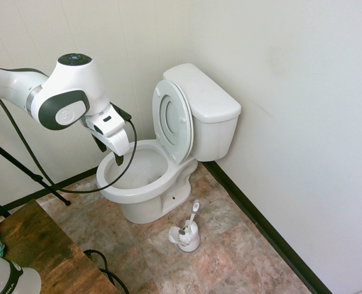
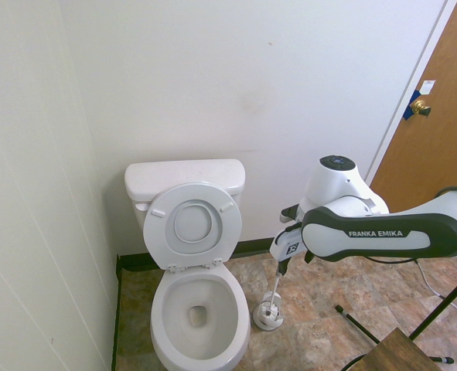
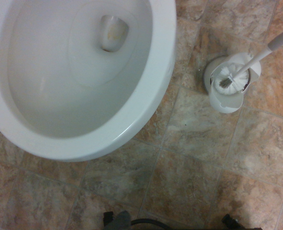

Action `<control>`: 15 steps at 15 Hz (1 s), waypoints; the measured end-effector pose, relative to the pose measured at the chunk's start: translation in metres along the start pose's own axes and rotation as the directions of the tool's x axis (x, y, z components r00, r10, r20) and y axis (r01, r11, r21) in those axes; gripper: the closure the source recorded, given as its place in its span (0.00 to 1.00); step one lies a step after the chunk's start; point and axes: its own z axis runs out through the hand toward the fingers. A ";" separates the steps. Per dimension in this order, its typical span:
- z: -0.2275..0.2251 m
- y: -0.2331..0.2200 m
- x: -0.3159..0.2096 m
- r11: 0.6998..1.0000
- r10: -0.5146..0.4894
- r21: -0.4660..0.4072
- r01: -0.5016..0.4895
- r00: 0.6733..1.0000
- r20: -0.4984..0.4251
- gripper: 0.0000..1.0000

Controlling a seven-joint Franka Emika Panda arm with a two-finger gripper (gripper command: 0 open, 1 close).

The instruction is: Clean the toilet

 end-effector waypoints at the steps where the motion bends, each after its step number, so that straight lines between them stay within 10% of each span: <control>1: 0.000 0.000 0.000 1.000 -0.001 -0.001 0.001 1.000 0.000 0.00; 7: 0.004 -0.012 0.065 0.985 0.173 0.024 -0.172 0.985 -0.025 0.00; 15: 0.138 -0.028 0.187 0.905 0.416 -0.094 -0.414 0.909 0.007 0.00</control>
